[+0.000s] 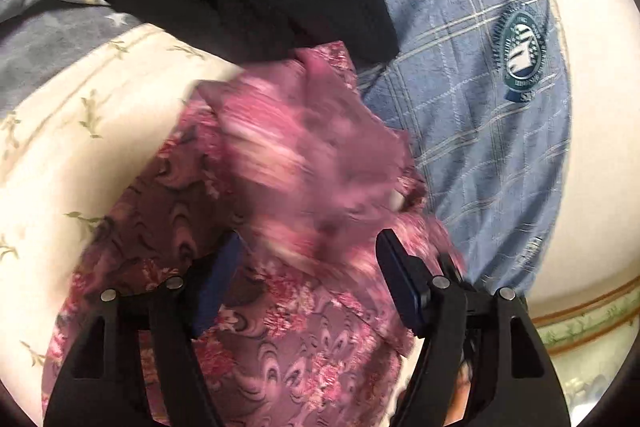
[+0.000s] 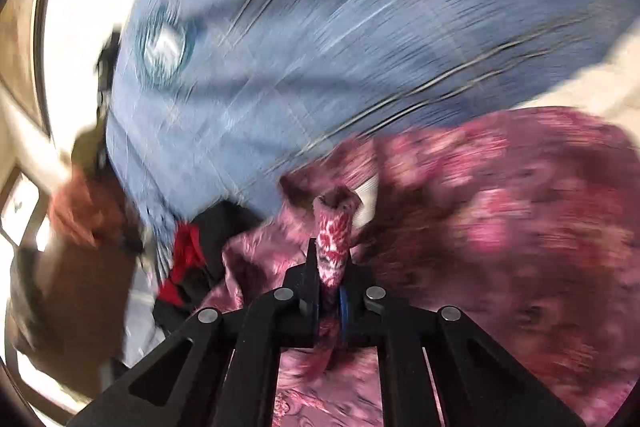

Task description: Fold small clothes

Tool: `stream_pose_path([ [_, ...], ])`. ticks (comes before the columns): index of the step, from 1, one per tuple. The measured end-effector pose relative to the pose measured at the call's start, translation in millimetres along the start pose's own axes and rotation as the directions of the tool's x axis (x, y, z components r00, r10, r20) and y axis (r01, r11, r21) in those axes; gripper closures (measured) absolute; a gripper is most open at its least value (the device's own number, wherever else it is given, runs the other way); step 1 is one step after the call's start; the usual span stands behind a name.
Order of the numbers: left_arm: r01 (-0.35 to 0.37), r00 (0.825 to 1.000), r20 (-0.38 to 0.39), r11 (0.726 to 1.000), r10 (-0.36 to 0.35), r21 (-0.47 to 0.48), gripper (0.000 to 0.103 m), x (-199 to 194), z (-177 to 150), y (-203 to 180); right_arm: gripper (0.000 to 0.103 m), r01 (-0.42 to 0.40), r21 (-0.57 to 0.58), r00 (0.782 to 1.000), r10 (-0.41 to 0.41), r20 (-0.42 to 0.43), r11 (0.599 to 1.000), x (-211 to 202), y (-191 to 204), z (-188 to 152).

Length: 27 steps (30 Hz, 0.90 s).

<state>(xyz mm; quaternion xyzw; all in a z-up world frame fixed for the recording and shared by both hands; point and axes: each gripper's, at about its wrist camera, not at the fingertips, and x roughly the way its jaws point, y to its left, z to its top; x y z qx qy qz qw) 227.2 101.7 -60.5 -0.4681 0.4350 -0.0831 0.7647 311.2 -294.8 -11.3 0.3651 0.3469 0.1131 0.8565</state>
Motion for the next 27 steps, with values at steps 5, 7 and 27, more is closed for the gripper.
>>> stream_pose_path([
  [5, -0.005, 0.999, -0.042, 1.000, 0.004, -0.002, 0.029, 17.0, -6.9, -0.2, 0.097, 0.004, 0.135, 0.999, -0.011, 0.045, 0.991, -37.8, -50.9, -1.2],
  [7, -0.007, 0.999, -0.038, 1.000, 0.008, 0.029, 0.025, 24.6, -3.3, -6.9, 0.097, -0.015, 0.181, 0.999, 0.007, 0.046, 0.983, -41.6, -62.0, -2.9],
  [27, -0.160, 0.987, 0.027, 0.980, 0.158, 0.120, 0.100, 44.5, 31.7, -7.3, 0.094, 0.125, 0.153, 0.992, -0.129, 0.014, 0.980, -69.7, -108.0, -32.7],
])
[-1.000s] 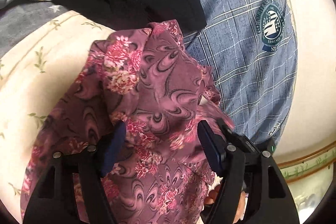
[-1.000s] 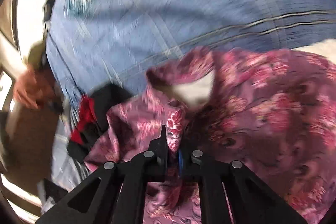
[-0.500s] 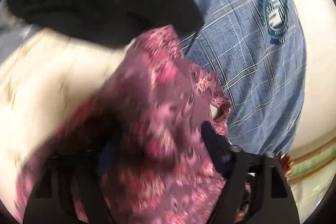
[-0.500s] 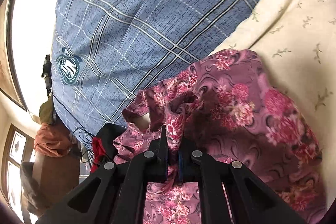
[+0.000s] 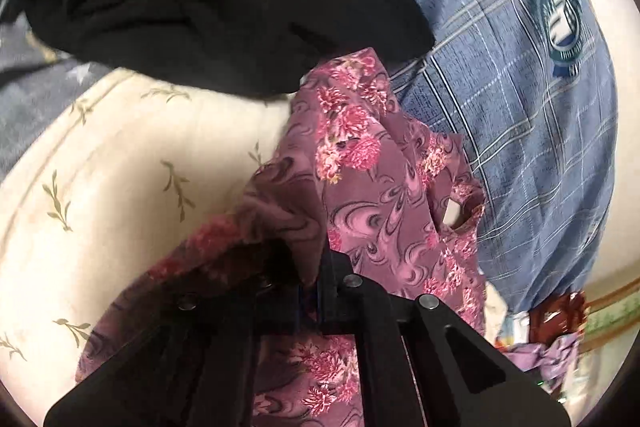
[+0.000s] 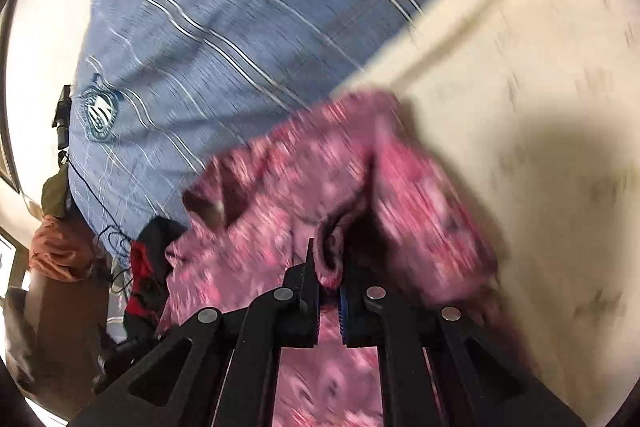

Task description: Fold small clothes

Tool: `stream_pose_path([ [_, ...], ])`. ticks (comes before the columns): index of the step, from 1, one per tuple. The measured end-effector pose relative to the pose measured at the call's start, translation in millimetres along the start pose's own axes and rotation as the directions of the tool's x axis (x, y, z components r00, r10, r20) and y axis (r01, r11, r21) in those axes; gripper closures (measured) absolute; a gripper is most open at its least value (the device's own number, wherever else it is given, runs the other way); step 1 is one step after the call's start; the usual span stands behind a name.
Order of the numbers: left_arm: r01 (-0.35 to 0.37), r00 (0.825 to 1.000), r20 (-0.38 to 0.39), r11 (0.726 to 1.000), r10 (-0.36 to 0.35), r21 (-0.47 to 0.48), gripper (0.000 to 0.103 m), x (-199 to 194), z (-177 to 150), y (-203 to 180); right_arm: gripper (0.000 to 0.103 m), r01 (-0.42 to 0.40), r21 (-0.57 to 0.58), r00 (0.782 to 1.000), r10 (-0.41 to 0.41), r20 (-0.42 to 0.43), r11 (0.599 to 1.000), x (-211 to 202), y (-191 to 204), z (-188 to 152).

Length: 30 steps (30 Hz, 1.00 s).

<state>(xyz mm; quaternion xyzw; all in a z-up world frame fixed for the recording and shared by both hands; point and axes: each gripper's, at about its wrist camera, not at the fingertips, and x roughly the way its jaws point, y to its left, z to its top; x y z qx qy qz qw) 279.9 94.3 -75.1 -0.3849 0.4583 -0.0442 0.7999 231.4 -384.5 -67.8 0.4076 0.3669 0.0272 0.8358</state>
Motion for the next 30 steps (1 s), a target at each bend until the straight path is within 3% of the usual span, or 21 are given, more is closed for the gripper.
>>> stream_pose_path([
  [4, 0.002, 1.000, 0.031, 1.000, -0.003, 0.015, 0.095, -7.2, 5.3, -0.5, 0.078, -0.066, 0.086, 0.998, 0.064, 0.030, 0.994, -3.2, -7.6, 5.6],
  [5, 0.004, 0.999, 0.036, 1.000, -0.005, 0.018, 0.095, -9.7, 5.4, -0.7, 0.081, -0.044, 0.076, 0.999, 0.043, 0.017, 0.996, -1.7, -5.2, 11.1],
  [6, 0.015, 0.999, 0.050, 1.000, -0.016, 0.022, 0.095, -13.7, 6.4, -2.0, 0.096, -0.033, 0.034, 0.999, 0.033, 0.006, 0.999, -1.9, 2.6, 16.2],
  [9, -0.061, 0.995, 0.080, 0.998, 0.058, 0.030, 0.095, -18.6, 7.3, -5.0, 0.097, -0.063, -0.103, 0.992, 0.073, 0.099, 0.993, -24.1, 29.3, 23.3],
  [11, -0.074, 0.997, 0.038, 0.997, 0.074, 0.001, 0.095, -10.7, 8.0, 2.0, 0.097, -0.009, -0.109, 0.996, 0.019, 0.084, 0.994, -22.7, 23.8, 21.4],
  [14, -0.058, 0.998, 0.013, 0.998, 0.058, -0.028, 0.095, -8.4, 7.9, 8.3, 0.098, 0.104, -0.121, 0.993, -0.111, -0.049, 0.987, -0.9, 5.7, 8.1],
  [17, -0.045, 0.999, 0.012, 0.998, 0.046, -0.033, 0.095, -15.5, 8.1, 11.3, 0.089, 0.130, -0.112, 0.992, -0.129, 0.020, 0.985, -25.6, 8.5, 4.9],
  [20, -0.028, 1.000, 0.000, 0.999, 0.028, -0.038, 0.091, -13.7, 7.5, 11.3, 0.087, 0.145, -0.129, 0.976, -0.120, 0.184, 0.981, -56.0, 29.5, 19.4],
  [21, -0.019, 1.000, -0.003, 0.999, 0.019, -0.038, 0.086, -13.2, 7.1, 10.9, 0.078, 0.136, -0.160, 0.976, -0.104, 0.193, 0.978, -55.7, 38.5, 25.6],
  [22, -0.012, 1.000, -0.003, 0.999, 0.012, -0.038, 0.083, -13.2, 6.8, 10.2, 0.067, 0.120, -0.204, 0.983, -0.088, 0.160, 0.972, -48.2, 47.3, 32.8],
  [23, -0.005, 1.000, -0.001, 0.999, 0.005, -0.035, 0.081, -13.1, 6.7, 9.0, 0.064, 0.109, -0.250, 0.990, -0.084, 0.112, 0.962, -32.5, 58.6, 41.0],
  [26, 0.004, 1.000, -0.001, 1.000, -0.004, -0.026, 0.075, -12.5, 7.6, 6.9, 0.062, 0.171, -0.315, 0.985, -0.168, 0.037, 0.934, 18.0, 73.0, 61.3],
  [30, 0.005, 1.000, 0.000, 1.000, -0.005, -0.014, 0.071, -10.5, 7.9, 5.7, 0.062, 0.073, -0.362, 0.984, -0.125, -0.123, 0.929, 68.0, 75.8, 66.8],
])
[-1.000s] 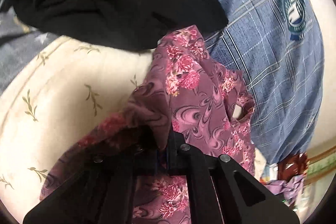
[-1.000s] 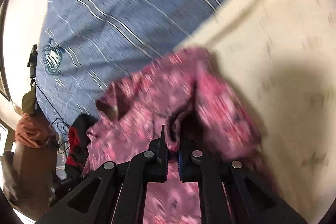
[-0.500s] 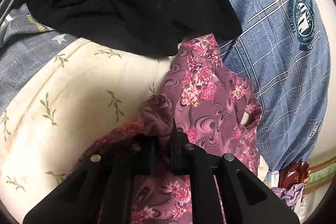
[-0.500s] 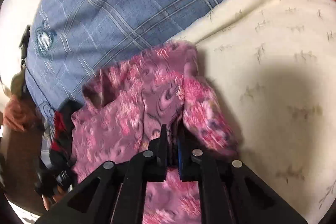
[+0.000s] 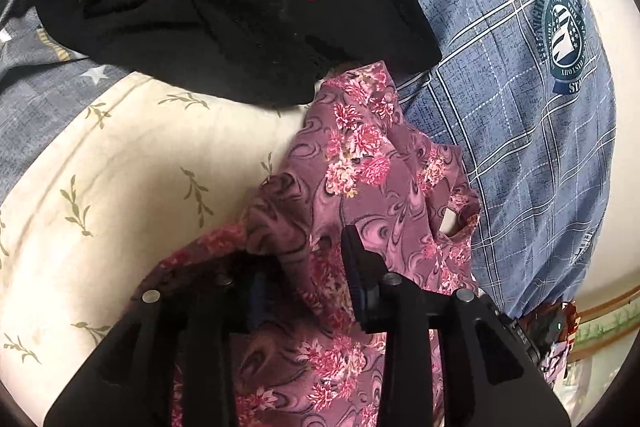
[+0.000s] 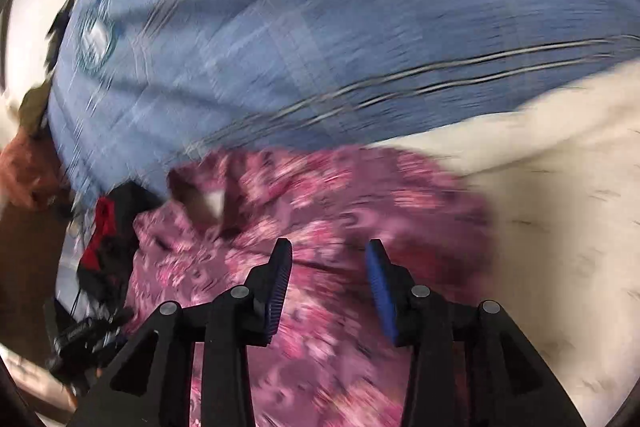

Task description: Fold small clothes

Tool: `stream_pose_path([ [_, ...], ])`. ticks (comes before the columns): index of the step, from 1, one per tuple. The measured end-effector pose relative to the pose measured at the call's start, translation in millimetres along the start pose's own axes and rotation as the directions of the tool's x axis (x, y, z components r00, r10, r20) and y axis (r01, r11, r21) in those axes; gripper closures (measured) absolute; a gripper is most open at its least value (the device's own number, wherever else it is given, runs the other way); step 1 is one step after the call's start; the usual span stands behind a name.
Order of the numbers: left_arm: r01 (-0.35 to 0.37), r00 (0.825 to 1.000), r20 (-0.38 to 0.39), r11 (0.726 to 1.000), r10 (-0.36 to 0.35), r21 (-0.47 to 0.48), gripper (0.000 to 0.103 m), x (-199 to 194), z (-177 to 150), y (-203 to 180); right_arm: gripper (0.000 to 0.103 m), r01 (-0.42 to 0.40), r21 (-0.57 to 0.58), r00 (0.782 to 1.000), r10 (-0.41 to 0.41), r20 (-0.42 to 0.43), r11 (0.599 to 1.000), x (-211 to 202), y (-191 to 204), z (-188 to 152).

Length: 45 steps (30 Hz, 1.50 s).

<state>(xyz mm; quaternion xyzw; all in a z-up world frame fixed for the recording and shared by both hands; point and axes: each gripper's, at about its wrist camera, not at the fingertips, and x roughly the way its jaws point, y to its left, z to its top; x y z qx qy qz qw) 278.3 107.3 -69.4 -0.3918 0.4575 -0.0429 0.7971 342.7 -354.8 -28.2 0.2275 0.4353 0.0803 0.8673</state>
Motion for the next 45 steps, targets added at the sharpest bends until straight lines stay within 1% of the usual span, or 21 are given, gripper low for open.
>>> stream_pose_path([
  [2, -0.003, 1.000, 0.001, 1.000, 0.003, 0.004, 0.070, 1.2, -0.3, -0.9, 0.059, -0.032, -0.099, 0.998, 0.027, -0.057, 0.995, 22.0, 19.0, 2.1],
  [5, -0.005, 1.000, 0.003, 1.000, 0.005, 0.013, 0.069, 2.6, -0.2, -2.0, 0.057, 0.007, -0.255, 0.990, -0.043, -0.136, 0.967, 47.4, 45.7, -7.9],
  [6, -0.006, 1.000, 0.004, 1.000, 0.006, 0.014, 0.069, 2.6, 0.1, -1.9, 0.065, -0.003, -0.303, 0.985, -0.049, -0.163, 0.953, 52.8, 52.4, -13.0],
  [7, -0.008, 1.000, 0.005, 1.000, 0.007, 0.013, 0.069, 3.0, 0.1, -1.9, 0.084, 0.017, -0.374, 0.982, -0.086, -0.170, 0.927, 55.8, 61.6, -18.9],
  [8, -0.006, 1.000, 0.008, 1.000, 0.006, 0.009, 0.069, 2.4, 0.0, -1.6, 0.094, 0.051, -0.459, 0.979, -0.135, -0.152, 0.887, 55.7, 72.9, -25.9],
  [9, -0.011, 1.000, 0.016, 1.000, 0.011, 0.007, 0.069, 0.8, -0.2, -1.2, 0.098, 0.060, -0.508, 0.979, -0.151, -0.140, 0.859, 55.0, 82.3, -30.3],
  [10, -0.027, 0.999, 0.026, 1.000, 0.026, 0.008, 0.069, 0.4, -0.6, -1.7, 0.098, 0.082, -0.526, 0.982, -0.157, -0.101, 0.847, 48.6, 88.2, -31.7],
  [12, -0.059, 0.998, 0.026, 0.998, 0.058, 0.013, 0.071, 3.5, -1.1, -0.9, 0.099, 0.106, -0.479, 0.990, -0.136, -0.027, 0.871, 37.0, 85.1, -28.8],
  [15, -0.083, 0.996, 0.033, 0.996, 0.082, 0.028, 0.077, 3.0, -2.2, -1.6, 0.098, 0.172, -0.452, 0.970, -0.231, -0.078, 0.875, 57.1, 72.7, -35.6],
  [16, -0.080, 0.996, 0.031, 0.997, 0.079, 0.025, 0.077, 2.2, -2.1, -1.0, 0.097, 0.189, -0.454, 0.970, -0.238, -0.052, 0.871, 54.7, 77.3, -38.2],
  [19, -0.053, 0.998, 0.024, 0.999, 0.053, -0.002, 0.074, -0.1, -2.0, 2.8, 0.090, 0.146, -0.372, 0.987, -0.158, -0.002, 0.917, 41.4, 97.8, -34.4],
  [21, -0.044, 0.999, 0.025, 0.999, 0.044, -0.004, 0.073, -1.1, -2.7, 3.0, 0.084, -0.012, -0.330, 1.000, 0.007, -0.015, 0.944, 39.2, 121.5, -30.5],
  [22, -0.046, 0.999, 0.027, 0.999, 0.046, -0.003, 0.073, -1.3, -3.0, 3.1, 0.075, -0.069, -0.320, 0.997, 0.058, -0.043, 0.945, 43.0, 131.6, -29.2],
  [25, -0.062, 0.997, 0.035, 0.998, 0.062, -0.008, 0.078, -2.7, -4.7, 5.4, 0.072, -0.204, -0.321, 0.977, 0.169, -0.134, 0.925, 74.3, 177.9, -25.6],
  [31, -0.067, 0.997, 0.029, 0.998, 0.068, -0.018, 0.081, -4.8, -4.8, 9.4, 0.072, -0.316, -0.257, 0.923, 0.233, -0.307, 0.913, 154.3, 225.2, -3.1],
  [38, -0.061, 0.998, 0.026, 0.998, 0.061, -0.008, 0.081, -9.2, -6.2, 9.9, 0.064, -0.276, -0.262, 0.892, 0.145, -0.428, 0.925, 200.6, 246.1, -8.9],
  [39, -0.056, 0.998, 0.027, 0.998, 0.056, -0.007, 0.081, -10.6, -6.6, 9.9, 0.069, -0.267, -0.291, 0.895, 0.124, -0.428, 0.919, 203.2, 251.8, -13.1],
  [40, -0.051, 0.998, 0.028, 0.999, 0.051, -0.004, 0.081, -12.0, -7.2, 9.1, 0.097, -0.261, -0.337, 0.902, 0.104, -0.419, 0.905, 199.9, 255.3, -16.2],
  [42, -0.050, 0.998, 0.041, 0.999, 0.049, 0.013, 0.081, -15.9, -8.8, 5.9, 0.100, -0.254, -0.478, 0.931, 0.079, -0.356, 0.841, 183.3, 278.1, -22.3],
  [43, -0.065, 0.997, 0.048, 0.998, 0.063, 0.025, 0.081, -16.6, -9.3, 3.6, 0.100, -0.263, -0.506, 0.945, 0.115, -0.306, 0.822, 171.1, 287.0, -20.2],
  [45, -0.112, 0.993, 0.051, 0.993, 0.110, 0.047, 0.081, -13.0, -10.5, 1.8, 0.100, -0.265, -0.487, 0.959, 0.172, -0.227, 0.833, 155.9, 296.2, -7.5],
])
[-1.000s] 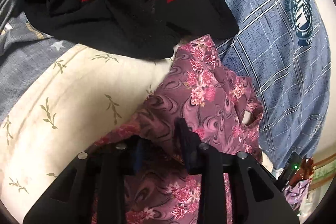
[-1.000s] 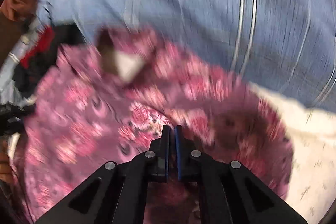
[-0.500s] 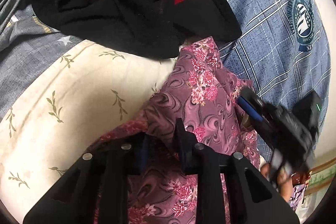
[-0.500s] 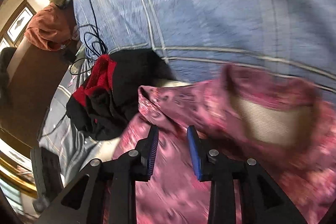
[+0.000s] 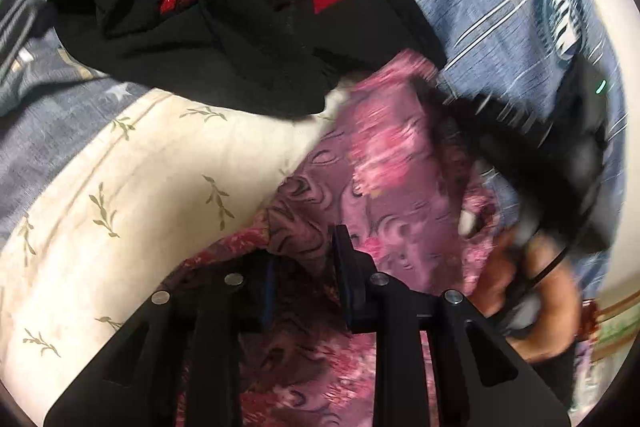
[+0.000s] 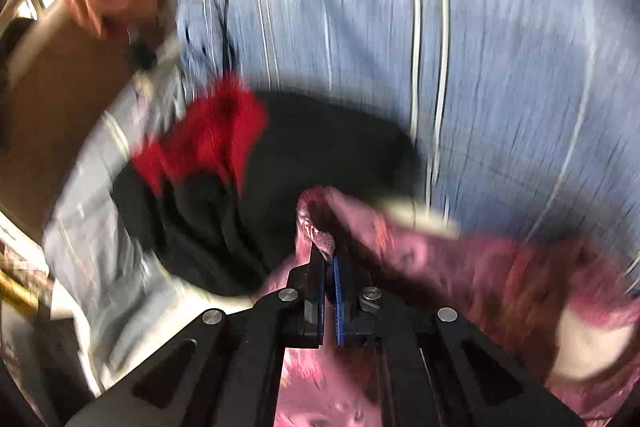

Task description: Fold small clothes

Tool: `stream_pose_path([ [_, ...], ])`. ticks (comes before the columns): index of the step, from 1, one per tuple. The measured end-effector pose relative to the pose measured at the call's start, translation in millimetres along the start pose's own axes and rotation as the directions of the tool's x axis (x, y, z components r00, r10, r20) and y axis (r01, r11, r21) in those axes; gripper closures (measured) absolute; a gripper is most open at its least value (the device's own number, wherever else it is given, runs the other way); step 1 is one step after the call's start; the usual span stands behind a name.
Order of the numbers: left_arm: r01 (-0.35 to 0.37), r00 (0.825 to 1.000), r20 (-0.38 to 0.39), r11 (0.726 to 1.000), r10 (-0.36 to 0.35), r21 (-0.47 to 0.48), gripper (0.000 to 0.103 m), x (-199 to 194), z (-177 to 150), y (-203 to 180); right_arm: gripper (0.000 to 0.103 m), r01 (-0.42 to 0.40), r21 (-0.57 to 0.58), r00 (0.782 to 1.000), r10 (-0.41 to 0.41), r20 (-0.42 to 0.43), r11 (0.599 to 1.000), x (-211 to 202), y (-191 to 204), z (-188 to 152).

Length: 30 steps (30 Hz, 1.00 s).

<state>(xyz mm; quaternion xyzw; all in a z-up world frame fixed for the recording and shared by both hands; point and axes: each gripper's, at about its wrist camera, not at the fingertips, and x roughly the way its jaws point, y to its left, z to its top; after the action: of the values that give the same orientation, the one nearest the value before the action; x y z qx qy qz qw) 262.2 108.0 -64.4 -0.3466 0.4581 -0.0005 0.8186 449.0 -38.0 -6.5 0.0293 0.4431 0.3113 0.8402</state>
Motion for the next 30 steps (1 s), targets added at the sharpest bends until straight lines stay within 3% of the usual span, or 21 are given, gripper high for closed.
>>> stream_pose_path([
  [1, -0.016, 1.000, -0.006, 1.000, 0.016, 0.007, 0.081, 2.6, -0.4, 0.1, 0.100, 0.009, 0.017, 1.000, -0.009, 0.009, 1.000, -0.3, -1.2, 4.4],
  [4, -0.030, 1.000, -0.009, 0.999, 0.030, 0.014, 0.081, 1.8, 0.3, -0.5, 0.099, 0.074, 0.003, 0.994, -0.074, -0.080, 0.997, 29.7, -2.3, 0.6],
  [7, -0.024, 1.000, -0.013, 1.000, 0.025, 0.019, 0.081, 0.3, 0.6, -0.3, 0.098, 0.157, 0.012, 0.970, -0.152, -0.193, 0.988, 55.7, -8.3, -15.9],
  [9, -0.007, 1.000, -0.020, 1.000, 0.007, -0.002, 0.081, -3.9, -0.7, 2.0, 0.093, 0.118, 0.070, 0.986, -0.108, -0.127, 0.991, 31.0, -11.8, -19.1],
  [11, -0.006, 1.000, -0.003, 1.000, 0.006, -0.016, 0.081, -13.9, -8.9, 1.0, 0.091, 0.059, 0.152, 0.998, -0.055, -0.031, 0.987, -18.7, -22.9, -26.0],
  [14, 0.047, 0.999, 0.006, 0.998, -0.047, 0.036, 0.081, -34.6, -31.2, -18.4, 0.075, 0.082, 0.220, 0.995, -0.090, 0.030, 0.972, -91.1, -46.1, -57.3],
  [15, 0.039, 0.998, 0.040, 0.996, -0.043, 0.086, 0.076, -43.1, -35.2, -29.9, 0.072, 0.082, 0.242, 0.994, -0.096, 0.046, 0.967, -111.8, -56.4, -74.6],
  [18, -0.013, 0.993, 0.119, 0.976, -0.013, 0.216, 0.044, -46.3, -31.3, -52.2, 0.072, 0.084, 0.356, 0.992, -0.113, 0.061, 0.931, -162.4, -102.6, -140.2],
  [20, -0.071, 0.996, 0.078, 0.962, 0.052, 0.265, 0.044, -25.4, -26.0, -52.4, 0.072, 0.104, 0.467, 0.989, -0.140, 0.043, 0.878, -183.0, -140.3, -187.2],
  [21, -0.103, 0.994, 0.006, 0.952, 0.106, 0.288, 0.045, -6.9, -26.8, -49.8, 0.082, 0.132, 0.514, 0.989, -0.150, -0.005, 0.848, -184.4, -152.9, -209.8],
  [22, -0.125, 0.990, -0.030, 0.948, 0.140, 0.293, 0.046, -1.2, -32.3, -50.1, 0.101, 0.114, 0.534, 0.991, -0.137, 0.004, 0.838, -191.6, -161.2, -225.6],
  [23, -0.134, 0.989, -0.020, 0.941, 0.147, 0.312, 0.046, -2.0, -36.3, -50.6, 0.102, 0.085, 0.554, 0.990, -0.135, 0.049, 0.828, -206.1, -163.6, -238.3],
  [25, -0.128, 0.990, -0.013, 0.929, 0.142, 0.347, 0.046, -23.5, -38.1, -55.5, 0.079, 0.031, 0.603, 0.982, -0.138, 0.133, 0.798, -239.0, -167.7, -252.1],
  [27, -0.092, 0.995, -0.007, 0.934, 0.101, 0.345, 0.046, -42.4, -29.8, -53.6, 0.063, 0.034, 0.647, 0.952, -0.223, 0.212, 0.761, -273.6, -176.5, -264.8],
  [28, -0.115, 0.993, 0.018, 0.932, 0.115, 0.345, 0.045, -50.4, -21.7, -53.8, 0.063, 0.051, 0.678, 0.933, -0.277, 0.229, 0.733, -287.4, -183.4, -271.4],
  [30, -0.173, 0.985, 0.067, 0.922, 0.160, 0.345, 0.042, -54.9, -0.5, -53.9, 0.063, 0.034, 0.713, 0.929, -0.285, 0.236, 0.701, -292.5, -194.8, -276.4],
])
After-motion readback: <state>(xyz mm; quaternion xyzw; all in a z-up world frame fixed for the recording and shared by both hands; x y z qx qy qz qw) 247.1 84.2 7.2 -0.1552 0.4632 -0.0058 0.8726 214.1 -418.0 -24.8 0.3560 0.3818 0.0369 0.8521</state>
